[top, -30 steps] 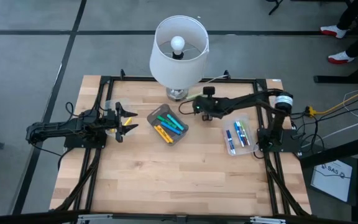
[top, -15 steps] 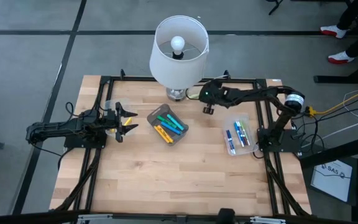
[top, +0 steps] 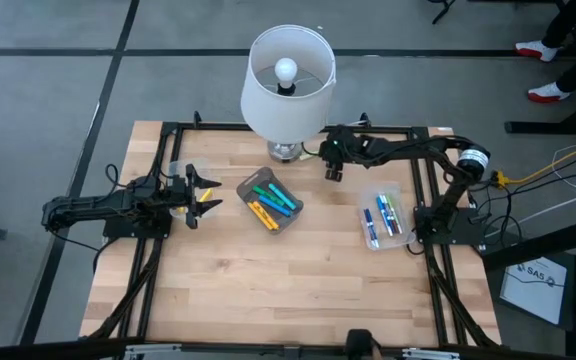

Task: Pick & Place Markers
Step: Put the light green marker into the black bin

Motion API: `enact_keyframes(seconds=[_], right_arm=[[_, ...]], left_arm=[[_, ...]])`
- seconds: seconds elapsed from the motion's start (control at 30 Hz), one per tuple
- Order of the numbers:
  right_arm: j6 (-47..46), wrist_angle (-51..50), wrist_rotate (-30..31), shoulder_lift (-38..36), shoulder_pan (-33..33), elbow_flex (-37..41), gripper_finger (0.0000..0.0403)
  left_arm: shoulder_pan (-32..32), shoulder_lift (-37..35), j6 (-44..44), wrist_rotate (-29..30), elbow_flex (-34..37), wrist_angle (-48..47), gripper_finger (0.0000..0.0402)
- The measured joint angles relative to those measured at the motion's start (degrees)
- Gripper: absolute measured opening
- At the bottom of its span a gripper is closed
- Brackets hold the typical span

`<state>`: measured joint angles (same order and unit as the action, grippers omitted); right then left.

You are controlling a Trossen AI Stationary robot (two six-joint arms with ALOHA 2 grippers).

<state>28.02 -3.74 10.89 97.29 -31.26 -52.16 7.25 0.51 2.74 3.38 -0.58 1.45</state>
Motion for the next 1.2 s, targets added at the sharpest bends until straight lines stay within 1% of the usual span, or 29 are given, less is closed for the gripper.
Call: enact_keyframes(seconds=[0.13,0.3,0.5,0.6,0.83,1.03,1.2], right_arm=[[0.99,0.59,-0.08,2.18,-0.07,0.00,0.0200],[1.10,3.61,-0.13,5.17,-1.01,0.00,0.0202],[1.39,8.36,-1.42,5.25,-1.28,0.00,0.0202],[3.98,9.75,-1.70,5.16,-1.42,0.00,0.0202],[3.28,7.88,-8.29,5.28,-5.48,0.00,0.0202],[2.44,7.68,-9.23,5.36,-7.40,0.00,0.0202],[2.41,7.69,-13.85,5.36,-9.00,0.00,0.0202]], left_arm=[[-0.01,0.00,0.01,-0.01,0.00,0.02,0.0240],[-0.02,0.00,-0.02,0.00,0.00,0.00,0.0240],[-0.01,0.00,0.02,0.00,0.00,0.01,0.0239],[-0.02,0.00,-0.01,0.00,0.00,0.02,0.0240],[0.00,0.00,0.00,0.00,0.00,0.01,0.0239],[-0.01,0.00,0.02,0.00,0.00,0.02,0.0239],[-0.02,0.00,0.02,0.00,0.00,0.02,0.0239]])
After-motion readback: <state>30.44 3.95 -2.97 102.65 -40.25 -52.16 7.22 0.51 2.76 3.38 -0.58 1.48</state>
